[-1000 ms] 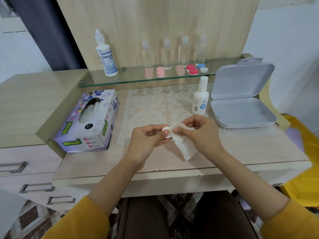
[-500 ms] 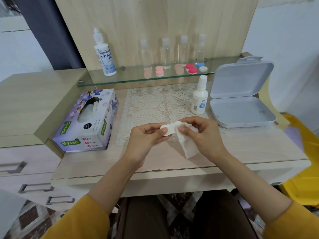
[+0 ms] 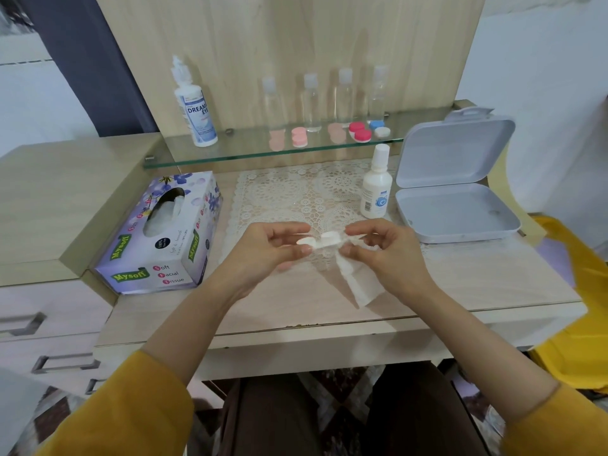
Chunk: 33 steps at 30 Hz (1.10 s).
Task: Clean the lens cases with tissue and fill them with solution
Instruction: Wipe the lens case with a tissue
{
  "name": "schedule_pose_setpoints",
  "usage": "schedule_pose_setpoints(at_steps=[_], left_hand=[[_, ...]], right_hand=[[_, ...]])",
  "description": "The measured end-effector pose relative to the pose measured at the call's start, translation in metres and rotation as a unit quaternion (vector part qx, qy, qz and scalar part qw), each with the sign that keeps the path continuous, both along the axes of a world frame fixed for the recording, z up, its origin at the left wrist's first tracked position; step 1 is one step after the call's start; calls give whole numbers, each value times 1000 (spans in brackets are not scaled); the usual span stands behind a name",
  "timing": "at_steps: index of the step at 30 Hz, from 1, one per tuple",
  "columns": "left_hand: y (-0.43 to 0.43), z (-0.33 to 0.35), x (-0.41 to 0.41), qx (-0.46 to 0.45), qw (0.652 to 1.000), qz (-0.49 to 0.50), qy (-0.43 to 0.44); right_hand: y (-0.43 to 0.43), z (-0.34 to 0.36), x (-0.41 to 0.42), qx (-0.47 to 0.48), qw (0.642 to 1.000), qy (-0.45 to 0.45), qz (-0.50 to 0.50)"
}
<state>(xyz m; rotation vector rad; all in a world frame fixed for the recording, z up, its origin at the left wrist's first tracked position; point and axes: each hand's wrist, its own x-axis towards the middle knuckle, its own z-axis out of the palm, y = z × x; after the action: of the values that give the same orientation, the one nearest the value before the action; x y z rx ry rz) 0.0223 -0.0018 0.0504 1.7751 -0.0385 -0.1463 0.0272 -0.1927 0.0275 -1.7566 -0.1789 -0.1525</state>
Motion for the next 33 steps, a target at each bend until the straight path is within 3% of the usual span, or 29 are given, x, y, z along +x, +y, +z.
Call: schedule_pose_setpoints(at_steps=[6, 11, 14, 24, 33], left_hand=[[1, -20, 9, 164, 979, -21, -120], [0, -40, 15, 354, 915, -19, -194], [-1, -45, 14, 408, 885, -10, -223], [13, -36, -8, 361, 905, 18, -223], [99, -30, -109, 321, 916, 125, -207]], right_hand=[[-13, 1, 2, -37, 998, -18, -44], [-20, -1, 2, -56, 997, -22, -50], [-22, -2, 2, -63, 997, -11, -31], [3, 3, -10, -105, 993, -48, 40], [98, 12, -43, -148, 964, -163, 149]])
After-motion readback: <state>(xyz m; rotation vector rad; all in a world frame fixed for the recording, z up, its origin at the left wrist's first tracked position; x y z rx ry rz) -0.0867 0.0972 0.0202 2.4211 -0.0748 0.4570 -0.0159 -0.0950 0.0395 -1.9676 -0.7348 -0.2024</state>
